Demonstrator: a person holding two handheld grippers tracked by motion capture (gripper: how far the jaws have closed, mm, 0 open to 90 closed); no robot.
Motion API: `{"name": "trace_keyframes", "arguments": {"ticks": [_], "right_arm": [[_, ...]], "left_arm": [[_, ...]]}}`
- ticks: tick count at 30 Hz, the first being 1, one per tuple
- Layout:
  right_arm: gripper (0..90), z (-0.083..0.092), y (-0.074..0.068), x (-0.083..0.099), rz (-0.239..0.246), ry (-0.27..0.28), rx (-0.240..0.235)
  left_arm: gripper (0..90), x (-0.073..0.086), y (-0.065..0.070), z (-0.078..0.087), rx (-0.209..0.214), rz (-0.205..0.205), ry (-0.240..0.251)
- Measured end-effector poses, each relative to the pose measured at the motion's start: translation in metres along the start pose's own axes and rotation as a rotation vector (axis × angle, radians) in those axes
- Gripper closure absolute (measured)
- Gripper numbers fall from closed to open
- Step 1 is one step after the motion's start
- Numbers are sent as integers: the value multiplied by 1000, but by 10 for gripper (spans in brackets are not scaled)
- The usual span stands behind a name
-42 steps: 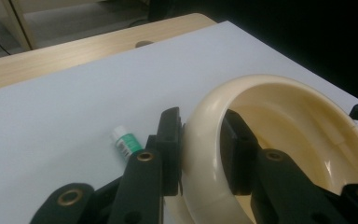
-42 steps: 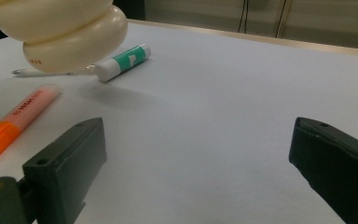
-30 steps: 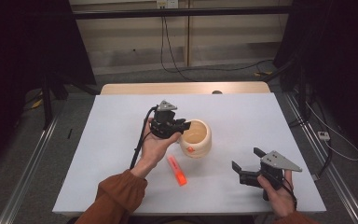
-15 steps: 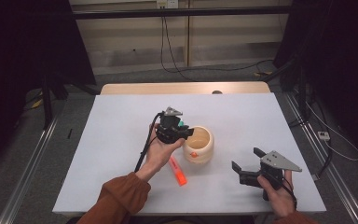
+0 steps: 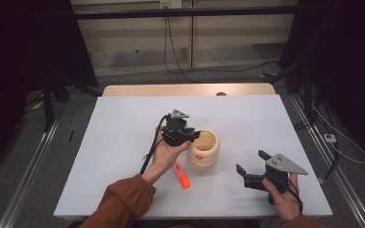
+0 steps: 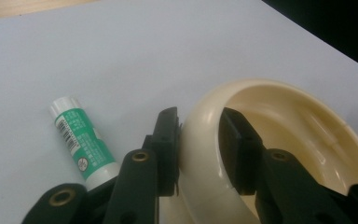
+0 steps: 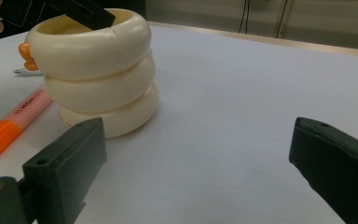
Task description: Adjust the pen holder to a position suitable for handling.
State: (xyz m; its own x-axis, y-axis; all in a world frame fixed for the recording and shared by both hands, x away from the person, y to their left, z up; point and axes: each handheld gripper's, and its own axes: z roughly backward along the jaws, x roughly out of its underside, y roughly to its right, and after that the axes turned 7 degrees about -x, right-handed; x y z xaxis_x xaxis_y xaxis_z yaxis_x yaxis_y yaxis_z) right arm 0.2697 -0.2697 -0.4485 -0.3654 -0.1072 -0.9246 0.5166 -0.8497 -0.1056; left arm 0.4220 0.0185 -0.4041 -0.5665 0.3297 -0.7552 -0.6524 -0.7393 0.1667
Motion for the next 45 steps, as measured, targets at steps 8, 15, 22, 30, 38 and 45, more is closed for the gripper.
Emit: {"name": "trace_keyframes", "arguments": {"ticks": [8, 15, 22, 30, 38, 45], "right_arm": [[37, 0, 0, 0, 0, 0, 1], [37, 0, 0, 0, 0, -2, 0], [37, 0, 0, 0, -3, -1, -2], [36, 0, 0, 0, -3, -2, 3], [37, 0, 0, 0, -3, -1, 3], [37, 0, 0, 0, -3, -2, 4]], "left_arm": [[595, -3, 0, 4, 15, -32, 22], [421, -5, 0, 11, 15, -69, 60], [233, -7, -5, 20, 7, -108, 99], [107, -7, -14, 34, 18, -134, 99], [58, 0, -29, 55, 34, -137, 147], [50, 10, -37, 72, -3, -137, 178]]}}
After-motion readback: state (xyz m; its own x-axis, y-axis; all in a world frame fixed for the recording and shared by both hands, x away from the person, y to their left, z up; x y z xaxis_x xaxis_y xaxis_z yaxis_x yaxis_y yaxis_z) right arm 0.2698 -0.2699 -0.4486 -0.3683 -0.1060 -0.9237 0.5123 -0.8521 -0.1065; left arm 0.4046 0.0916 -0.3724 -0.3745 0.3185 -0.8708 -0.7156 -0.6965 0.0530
